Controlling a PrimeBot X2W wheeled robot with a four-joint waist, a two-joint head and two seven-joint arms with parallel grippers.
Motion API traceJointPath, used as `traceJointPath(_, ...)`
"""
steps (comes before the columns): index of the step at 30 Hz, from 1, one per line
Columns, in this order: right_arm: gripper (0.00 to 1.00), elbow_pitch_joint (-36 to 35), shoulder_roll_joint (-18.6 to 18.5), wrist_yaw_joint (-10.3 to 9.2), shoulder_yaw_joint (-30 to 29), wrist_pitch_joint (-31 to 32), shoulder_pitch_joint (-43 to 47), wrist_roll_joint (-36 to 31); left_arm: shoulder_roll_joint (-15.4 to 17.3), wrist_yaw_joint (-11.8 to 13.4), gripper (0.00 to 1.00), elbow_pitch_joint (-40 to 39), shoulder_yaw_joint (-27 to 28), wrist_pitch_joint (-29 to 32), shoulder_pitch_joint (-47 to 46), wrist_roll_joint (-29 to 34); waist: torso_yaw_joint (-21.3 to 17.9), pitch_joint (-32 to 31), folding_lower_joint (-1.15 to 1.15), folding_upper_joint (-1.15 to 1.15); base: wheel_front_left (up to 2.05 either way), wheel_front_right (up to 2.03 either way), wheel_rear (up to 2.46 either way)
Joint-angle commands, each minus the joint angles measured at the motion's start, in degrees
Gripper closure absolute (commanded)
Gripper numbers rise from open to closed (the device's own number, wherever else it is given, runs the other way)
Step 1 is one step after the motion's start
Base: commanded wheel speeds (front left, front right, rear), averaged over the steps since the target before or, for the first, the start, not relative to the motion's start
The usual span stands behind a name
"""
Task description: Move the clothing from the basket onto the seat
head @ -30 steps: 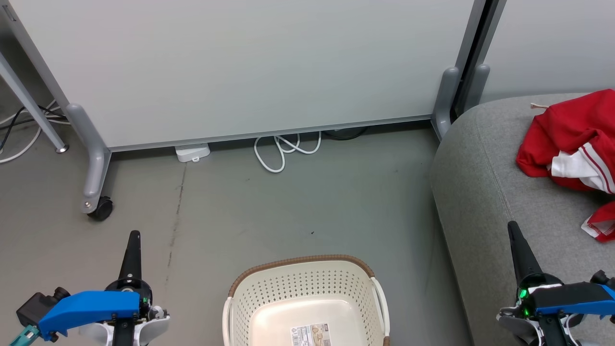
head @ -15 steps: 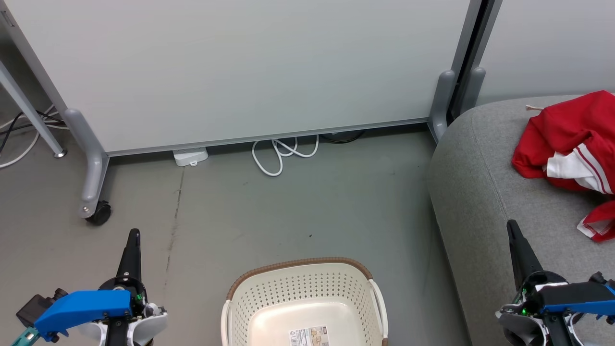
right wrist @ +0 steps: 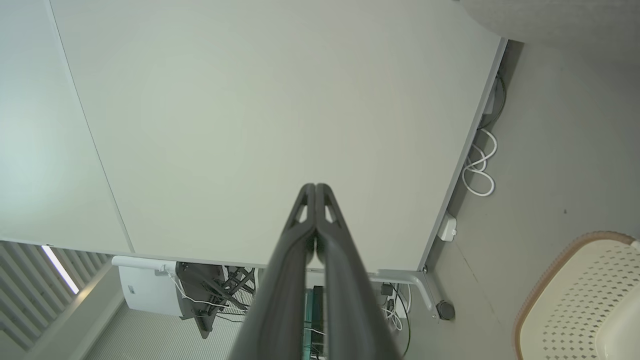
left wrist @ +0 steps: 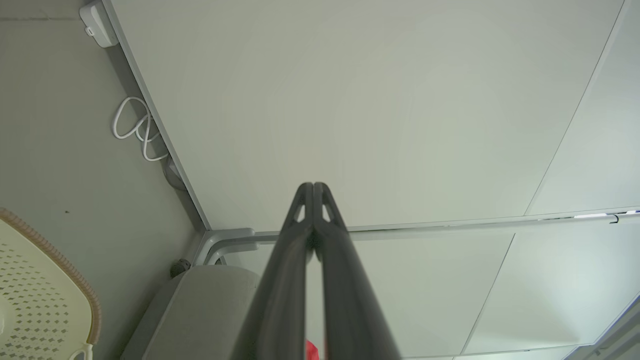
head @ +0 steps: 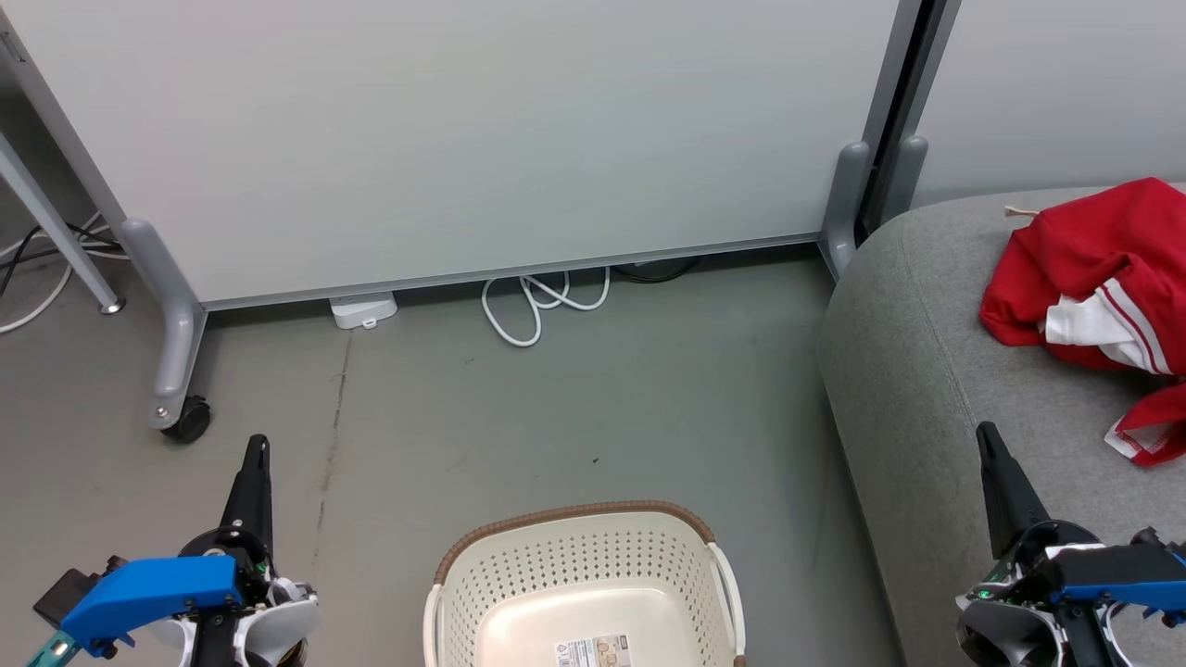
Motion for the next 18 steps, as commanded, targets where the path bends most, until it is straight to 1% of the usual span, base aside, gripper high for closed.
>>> traceJointPath(1, 1.00, 0.1, -0.3, 0.04, -0.1, 0.5, -0.8, 1.4, 0.2, -0.5, 1.00, -0.3, 0.2, 0.4, -0.7, -1.2, -0.1, -0.1, 0.00, 0.00, 0.00, 0.00, 0.00)
traceJointPath(8, 1.00, 0.3, -0.3, 0.04, -0.2, 1.2, -0.9, 4.2, 0.2, -0.5, 1.00, -0.3, 0.4, 1.1, -0.8, -3.9, -0.3, -0.4, 0.00, 0.00, 0.00, 0.00, 0.00)
traceJointPath(18, 1.00, 0.2, -0.3, 0.04, -0.2, 1.2, -0.9, 3.9, 0.2, -0.5, 1.00, -0.3, 0.4, 1.1, -0.8, -3.7, -0.3, -0.4, 0.00, 0.00, 0.00, 0.00, 0.00)
